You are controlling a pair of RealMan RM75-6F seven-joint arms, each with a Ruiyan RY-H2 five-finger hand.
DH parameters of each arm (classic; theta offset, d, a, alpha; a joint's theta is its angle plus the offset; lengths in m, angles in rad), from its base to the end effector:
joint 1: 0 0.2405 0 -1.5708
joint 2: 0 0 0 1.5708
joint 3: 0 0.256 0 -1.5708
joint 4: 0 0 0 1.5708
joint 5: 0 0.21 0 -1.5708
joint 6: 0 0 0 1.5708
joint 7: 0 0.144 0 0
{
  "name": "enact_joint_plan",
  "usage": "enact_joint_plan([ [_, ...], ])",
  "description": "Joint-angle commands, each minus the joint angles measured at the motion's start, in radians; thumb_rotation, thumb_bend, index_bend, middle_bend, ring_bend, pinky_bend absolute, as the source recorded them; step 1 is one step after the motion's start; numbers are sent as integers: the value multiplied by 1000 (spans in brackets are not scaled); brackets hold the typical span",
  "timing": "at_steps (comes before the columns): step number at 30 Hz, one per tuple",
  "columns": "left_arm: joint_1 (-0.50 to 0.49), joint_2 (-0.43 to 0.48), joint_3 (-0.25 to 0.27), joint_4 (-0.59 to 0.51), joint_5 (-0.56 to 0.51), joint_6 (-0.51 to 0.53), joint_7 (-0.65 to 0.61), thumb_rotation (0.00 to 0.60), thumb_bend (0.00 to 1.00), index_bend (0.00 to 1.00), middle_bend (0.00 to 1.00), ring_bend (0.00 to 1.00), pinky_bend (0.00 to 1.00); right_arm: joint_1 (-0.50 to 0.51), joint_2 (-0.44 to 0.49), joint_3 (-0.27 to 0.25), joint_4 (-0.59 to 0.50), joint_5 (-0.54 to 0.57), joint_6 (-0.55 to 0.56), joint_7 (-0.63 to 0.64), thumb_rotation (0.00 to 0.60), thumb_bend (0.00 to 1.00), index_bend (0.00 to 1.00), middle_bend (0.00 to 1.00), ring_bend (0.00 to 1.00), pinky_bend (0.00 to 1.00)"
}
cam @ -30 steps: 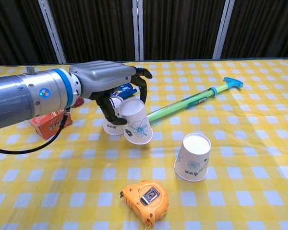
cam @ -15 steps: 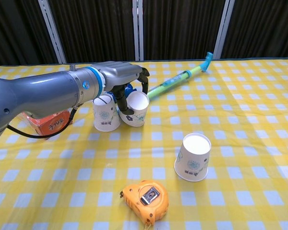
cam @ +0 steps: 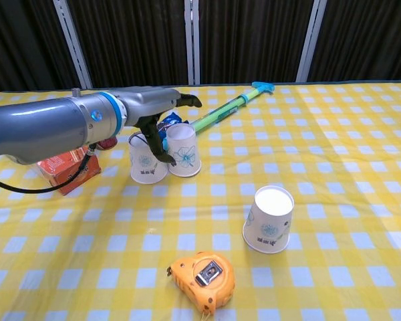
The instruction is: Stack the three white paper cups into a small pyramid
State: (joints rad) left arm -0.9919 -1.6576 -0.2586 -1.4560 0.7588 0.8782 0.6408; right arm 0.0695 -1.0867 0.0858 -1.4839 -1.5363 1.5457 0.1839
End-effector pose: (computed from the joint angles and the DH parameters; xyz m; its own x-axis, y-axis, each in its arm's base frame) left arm -0.0656 0.3710 -0.0522 0.5286 0.2959 0.7957 0.8177 -0.4293 -0.3835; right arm -0.3281 -0.1848 0.1942 0.3702 0.0929 0.9243 -0.9266 -0.0344 0.3745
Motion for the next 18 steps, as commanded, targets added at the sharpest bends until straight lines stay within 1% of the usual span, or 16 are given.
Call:
enact_joint_plan([
  [1,78,102,22,-116,107,66,-100,600,211,0,0,0,0,1,-2,1,1,3,-3,-2,600,21,49,0,0,0],
  [5,163,192,65,-208,217,153,-172,600,213,0,0,0,0,4,-9,-1,5,8,-14,-14,600,21,50,0,0,0],
  [7,212,238,96,-248,271,205,-195,600,212,0,0,0,0,6,-12,-3,5,8,-20,-24,600,21,50,0,0,0],
  [11,328,325,178,-317,386,331,-241,600,212,0,0,0,0,9,-20,-10,0,1,-26,-49,600,21,49,0,0,0],
  [14,402,357,226,-327,447,413,-263,600,212,0,0,0,0,10,-24,-15,-1,-8,-27,-63,600,21,50,0,0,0],
  [18,488,375,281,-309,519,510,-295,600,212,0,0,0,0,13,-30,-19,-3,-15,-29,-76,600,21,49,0,0,0],
])
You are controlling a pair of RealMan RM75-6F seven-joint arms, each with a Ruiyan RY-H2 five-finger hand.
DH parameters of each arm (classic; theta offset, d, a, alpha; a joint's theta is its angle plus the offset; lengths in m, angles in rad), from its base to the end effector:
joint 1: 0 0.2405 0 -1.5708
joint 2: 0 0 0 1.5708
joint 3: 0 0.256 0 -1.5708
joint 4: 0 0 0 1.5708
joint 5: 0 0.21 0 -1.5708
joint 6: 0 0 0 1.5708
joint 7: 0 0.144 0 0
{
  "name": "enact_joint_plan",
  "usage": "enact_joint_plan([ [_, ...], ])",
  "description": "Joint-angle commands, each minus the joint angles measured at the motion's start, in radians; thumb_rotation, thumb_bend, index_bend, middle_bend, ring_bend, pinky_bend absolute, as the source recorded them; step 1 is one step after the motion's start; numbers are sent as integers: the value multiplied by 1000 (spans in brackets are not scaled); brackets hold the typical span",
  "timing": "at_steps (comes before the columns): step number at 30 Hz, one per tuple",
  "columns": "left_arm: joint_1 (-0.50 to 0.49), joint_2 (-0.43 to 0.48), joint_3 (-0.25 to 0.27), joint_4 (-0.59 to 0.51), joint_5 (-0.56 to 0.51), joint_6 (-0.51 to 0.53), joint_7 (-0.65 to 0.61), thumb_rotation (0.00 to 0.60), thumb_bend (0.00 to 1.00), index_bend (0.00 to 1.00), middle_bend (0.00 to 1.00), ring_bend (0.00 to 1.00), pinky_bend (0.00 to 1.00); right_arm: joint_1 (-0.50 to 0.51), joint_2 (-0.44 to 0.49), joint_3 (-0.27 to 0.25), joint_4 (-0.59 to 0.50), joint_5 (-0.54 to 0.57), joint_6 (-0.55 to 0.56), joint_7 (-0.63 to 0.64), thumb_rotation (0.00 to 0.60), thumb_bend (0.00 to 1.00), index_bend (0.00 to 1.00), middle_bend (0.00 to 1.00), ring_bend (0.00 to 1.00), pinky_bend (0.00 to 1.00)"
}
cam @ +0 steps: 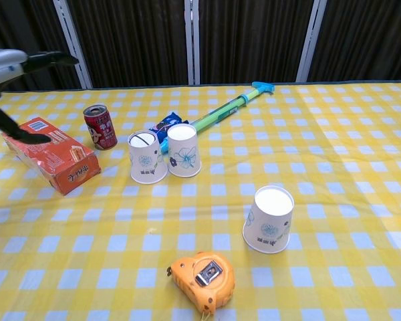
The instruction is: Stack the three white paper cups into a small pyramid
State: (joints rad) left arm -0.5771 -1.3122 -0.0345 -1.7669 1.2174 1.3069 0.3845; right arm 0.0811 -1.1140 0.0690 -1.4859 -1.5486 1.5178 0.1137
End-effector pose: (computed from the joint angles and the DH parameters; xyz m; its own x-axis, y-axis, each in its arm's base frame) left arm -0.1837 0.2855 0.0664 0.4507 0.0937 0.8878 0.8668 -0.2838 -0.4101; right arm -0.3261 -0.1854 0.1779 0.4109 0.0523 0.9102 -0.9093 -0.0478 0.4133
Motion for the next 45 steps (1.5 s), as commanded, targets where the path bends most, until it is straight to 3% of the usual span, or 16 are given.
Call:
enact_joint_plan([
  [1,108,35,78,9,76,114,-51,600,212,0,0,0,0,2,-4,-4,-2,-6,-1,-10,600,22,49,0,0,0],
  [3,176,47,124,28,122,175,-93,600,212,0,0,0,0,2,-6,-5,-6,-12,3,-15,600,21,49,0,0,0],
  [8,262,70,172,80,202,245,-154,600,212,0,0,0,0,4,-9,-7,-16,-26,10,-20,600,21,63,0,0,0],
  [15,303,91,158,90,222,275,-187,600,212,0,0,0,0,25,0,-18,-68,-61,-10,-25,600,32,145,0,0,0],
  [22,316,107,144,83,243,261,-201,600,212,0,0,0,0,110,49,-37,-234,-106,-154,-101,600,31,157,0,0,0],
  [29,334,123,122,78,255,262,-228,600,212,0,0,0,0,213,36,-15,-385,-30,-345,-228,600,72,232,0,0,0],
  [33,342,133,107,79,255,248,-249,600,212,0,0,0,0,275,-6,11,-459,82,-448,-330,600,84,239,0,0,0],
  [45,357,147,73,84,247,214,-275,600,212,0,0,0,0,371,-126,24,-548,282,-530,-556,600,84,216,0,0,0],
])
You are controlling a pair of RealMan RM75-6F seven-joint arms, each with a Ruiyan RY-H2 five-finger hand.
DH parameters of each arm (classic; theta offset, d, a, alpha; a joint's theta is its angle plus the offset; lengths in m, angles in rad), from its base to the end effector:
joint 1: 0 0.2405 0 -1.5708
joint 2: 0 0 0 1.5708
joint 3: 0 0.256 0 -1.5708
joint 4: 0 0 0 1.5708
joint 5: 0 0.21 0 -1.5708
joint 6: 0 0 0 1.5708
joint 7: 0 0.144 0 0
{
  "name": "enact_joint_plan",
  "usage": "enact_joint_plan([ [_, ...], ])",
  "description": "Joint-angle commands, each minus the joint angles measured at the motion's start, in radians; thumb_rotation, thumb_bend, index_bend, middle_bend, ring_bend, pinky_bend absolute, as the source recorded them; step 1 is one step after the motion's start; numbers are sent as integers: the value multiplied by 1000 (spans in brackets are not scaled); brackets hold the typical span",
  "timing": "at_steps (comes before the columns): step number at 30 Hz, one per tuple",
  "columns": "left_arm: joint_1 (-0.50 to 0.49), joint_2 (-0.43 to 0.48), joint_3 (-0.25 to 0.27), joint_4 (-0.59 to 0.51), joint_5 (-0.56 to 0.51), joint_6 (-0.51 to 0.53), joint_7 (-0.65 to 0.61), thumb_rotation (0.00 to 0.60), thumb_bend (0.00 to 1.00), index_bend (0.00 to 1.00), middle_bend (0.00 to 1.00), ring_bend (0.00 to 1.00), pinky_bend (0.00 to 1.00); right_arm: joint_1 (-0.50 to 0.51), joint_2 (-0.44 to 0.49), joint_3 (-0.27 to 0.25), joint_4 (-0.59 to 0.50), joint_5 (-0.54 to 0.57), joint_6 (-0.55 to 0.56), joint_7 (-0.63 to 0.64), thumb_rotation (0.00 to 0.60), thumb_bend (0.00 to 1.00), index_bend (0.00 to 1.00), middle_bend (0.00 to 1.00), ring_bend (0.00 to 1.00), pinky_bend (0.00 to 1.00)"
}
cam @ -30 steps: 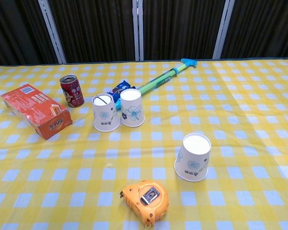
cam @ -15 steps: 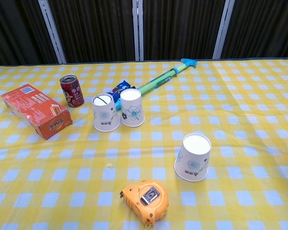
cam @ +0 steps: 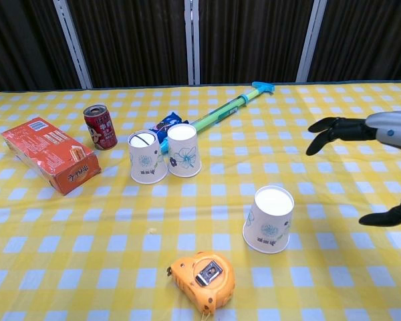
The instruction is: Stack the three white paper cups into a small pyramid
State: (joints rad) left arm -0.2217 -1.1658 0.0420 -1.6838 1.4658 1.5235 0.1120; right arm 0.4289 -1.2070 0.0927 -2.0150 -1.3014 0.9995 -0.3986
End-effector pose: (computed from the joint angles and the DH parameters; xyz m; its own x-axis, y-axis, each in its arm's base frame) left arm -0.2773 0.1997 0.1327 0.3988 0.0129 0.9170 0.9126 -0.1044 -0.3954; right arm -0.1630 -0.2303 0.0533 0.3894 -0.3791 0.8394 -0.8944 -0.3732 0.2463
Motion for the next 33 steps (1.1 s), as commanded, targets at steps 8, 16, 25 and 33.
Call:
enact_joint_plan([
  [8,6,6,-20,3,-1,-29,-26,600,212,0,0,0,0,74,-161,-1,1,134,-4,-140,600,84,210,0,0,0],
  [16,15,14,-34,5,2,-39,-47,600,212,0,0,0,0,98,-220,5,50,183,39,-184,600,98,211,0,0,0],
  [25,22,16,-43,3,9,-50,-50,600,211,0,0,0,0,115,-240,-2,74,215,56,-194,600,161,266,1,0,14],
  [33,27,17,-51,2,13,-56,-49,600,211,0,0,0,0,133,-276,-4,121,252,46,-177,600,169,278,5,0,23],
])
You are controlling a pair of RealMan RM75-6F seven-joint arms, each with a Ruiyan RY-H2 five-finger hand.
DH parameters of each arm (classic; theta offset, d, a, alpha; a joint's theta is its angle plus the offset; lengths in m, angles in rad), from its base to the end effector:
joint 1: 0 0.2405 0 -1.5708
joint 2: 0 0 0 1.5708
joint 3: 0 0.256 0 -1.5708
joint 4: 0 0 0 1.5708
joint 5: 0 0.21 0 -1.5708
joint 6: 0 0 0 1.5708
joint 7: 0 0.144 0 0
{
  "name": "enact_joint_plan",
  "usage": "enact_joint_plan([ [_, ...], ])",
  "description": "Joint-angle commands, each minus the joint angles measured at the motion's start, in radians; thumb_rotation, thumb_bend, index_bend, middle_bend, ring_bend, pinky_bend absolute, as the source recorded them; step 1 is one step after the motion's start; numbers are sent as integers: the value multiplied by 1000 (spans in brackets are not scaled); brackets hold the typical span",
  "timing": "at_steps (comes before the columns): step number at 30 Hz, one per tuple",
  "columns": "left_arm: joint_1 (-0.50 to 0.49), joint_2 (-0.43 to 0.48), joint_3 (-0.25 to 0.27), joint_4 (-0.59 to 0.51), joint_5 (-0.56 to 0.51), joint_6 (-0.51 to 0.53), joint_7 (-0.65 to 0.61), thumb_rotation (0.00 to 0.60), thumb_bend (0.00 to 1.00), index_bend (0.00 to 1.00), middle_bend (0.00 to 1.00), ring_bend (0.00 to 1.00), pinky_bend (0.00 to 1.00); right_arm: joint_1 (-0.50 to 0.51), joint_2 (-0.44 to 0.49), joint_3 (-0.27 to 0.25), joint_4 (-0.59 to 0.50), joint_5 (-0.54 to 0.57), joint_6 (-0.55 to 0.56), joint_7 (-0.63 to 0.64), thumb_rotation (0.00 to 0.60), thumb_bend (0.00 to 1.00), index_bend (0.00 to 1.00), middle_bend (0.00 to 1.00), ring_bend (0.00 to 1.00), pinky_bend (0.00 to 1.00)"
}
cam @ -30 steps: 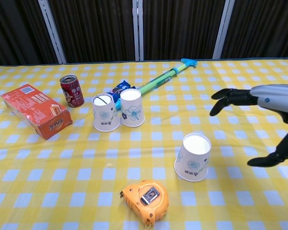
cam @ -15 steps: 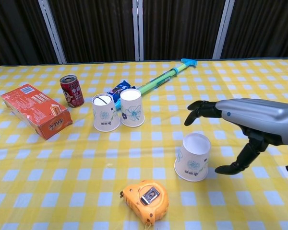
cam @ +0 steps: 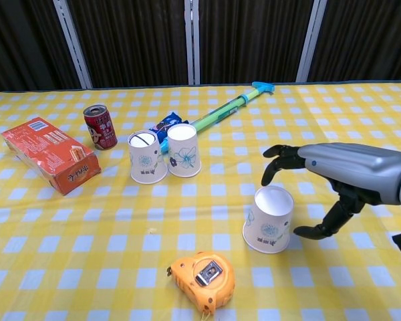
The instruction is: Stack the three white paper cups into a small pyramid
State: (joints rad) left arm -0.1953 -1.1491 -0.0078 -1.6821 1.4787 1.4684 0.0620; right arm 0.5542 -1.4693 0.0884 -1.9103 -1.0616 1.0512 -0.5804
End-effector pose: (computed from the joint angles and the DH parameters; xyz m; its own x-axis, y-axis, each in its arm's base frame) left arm -0.2803 0.2026 0.1363 0.3660 0.0291 0.9302 0.9272 -0.0967 -0.3618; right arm -0.1391 -0.2436 -0.0108 0.3815 -0.4211 0.8229 -0.9064 -0.3452 0.2436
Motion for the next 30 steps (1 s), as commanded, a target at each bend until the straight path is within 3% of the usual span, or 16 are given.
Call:
enact_joint_plan([
  [1,1,0,-3,0,0,-3,-1,600,211,0,0,0,0,12,-22,2,25,18,-8,7,600,171,279,7,0,25],
  [5,2,0,-6,2,0,-9,-4,600,211,0,0,0,0,21,-45,1,53,25,-2,2,600,194,313,25,0,37],
  [10,4,0,-12,4,-2,-15,-8,600,212,0,0,0,0,21,-62,-2,69,15,19,11,600,261,458,110,0,85],
  [18,6,0,-16,5,0,-21,-8,600,211,0,0,0,0,23,-47,18,42,-31,56,26,600,269,487,134,0,110],
  [22,6,-1,-18,8,-4,-27,-9,600,211,0,0,0,0,35,-5,56,-15,-34,75,12,600,268,484,134,0,110],
  [30,2,-4,-31,17,-25,-49,-10,600,211,0,0,0,0,116,98,190,-167,62,65,-26,600,266,483,133,0,109],
])
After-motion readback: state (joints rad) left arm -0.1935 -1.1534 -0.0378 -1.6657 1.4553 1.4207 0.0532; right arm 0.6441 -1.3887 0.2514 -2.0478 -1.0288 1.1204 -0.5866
